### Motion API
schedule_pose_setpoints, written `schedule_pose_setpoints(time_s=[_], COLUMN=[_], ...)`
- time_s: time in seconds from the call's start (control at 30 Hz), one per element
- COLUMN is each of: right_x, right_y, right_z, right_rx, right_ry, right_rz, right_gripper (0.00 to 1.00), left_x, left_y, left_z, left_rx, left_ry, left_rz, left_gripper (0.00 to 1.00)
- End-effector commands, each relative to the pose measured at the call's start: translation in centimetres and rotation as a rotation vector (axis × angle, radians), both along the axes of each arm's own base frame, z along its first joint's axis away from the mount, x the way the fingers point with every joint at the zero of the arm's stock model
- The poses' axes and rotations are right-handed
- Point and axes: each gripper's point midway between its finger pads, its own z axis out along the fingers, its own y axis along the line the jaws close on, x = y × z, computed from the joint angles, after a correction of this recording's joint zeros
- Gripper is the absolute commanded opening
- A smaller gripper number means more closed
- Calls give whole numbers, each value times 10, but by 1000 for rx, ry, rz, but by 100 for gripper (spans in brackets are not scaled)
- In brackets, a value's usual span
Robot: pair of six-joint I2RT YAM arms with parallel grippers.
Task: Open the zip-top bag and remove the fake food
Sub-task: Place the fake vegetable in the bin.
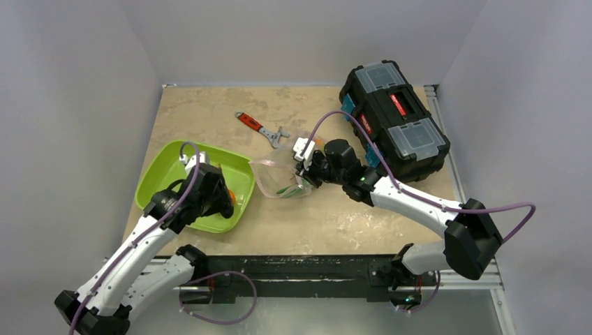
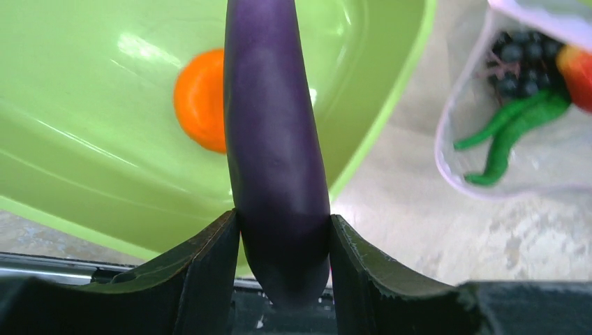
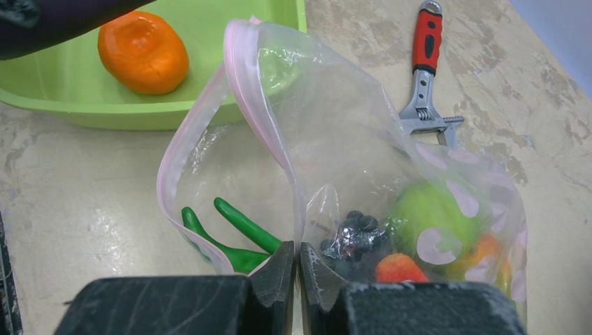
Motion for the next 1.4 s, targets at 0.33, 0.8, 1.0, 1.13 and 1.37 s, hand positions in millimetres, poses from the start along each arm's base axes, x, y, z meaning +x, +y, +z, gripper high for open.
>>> schedule_pose_setpoints(time_s=[0.33, 0.8, 1.0, 1.13, 1.37], right_x=[3, 2, 2, 1, 0], right_y=[2, 2, 2, 2, 3], right_z=[14, 12, 11, 11, 11], right_rx=[37, 38, 38, 38, 40], right_ry=[-41, -39, -36, -35, -31], right_rz=[24, 36, 39, 43, 55], right_gripper=[4, 4, 5, 5, 5], left_x=[87, 111, 113, 114, 109], left_y=[37, 51, 54, 54, 51], left_z=[0, -19, -24, -22, -12], left_rx=[-18, -75, -72, -78, -104], left_ry=[-62, -14, 6, -4, -36], left_rz=[308, 425, 442, 442, 420], left_gripper=[0, 4, 20, 37, 71])
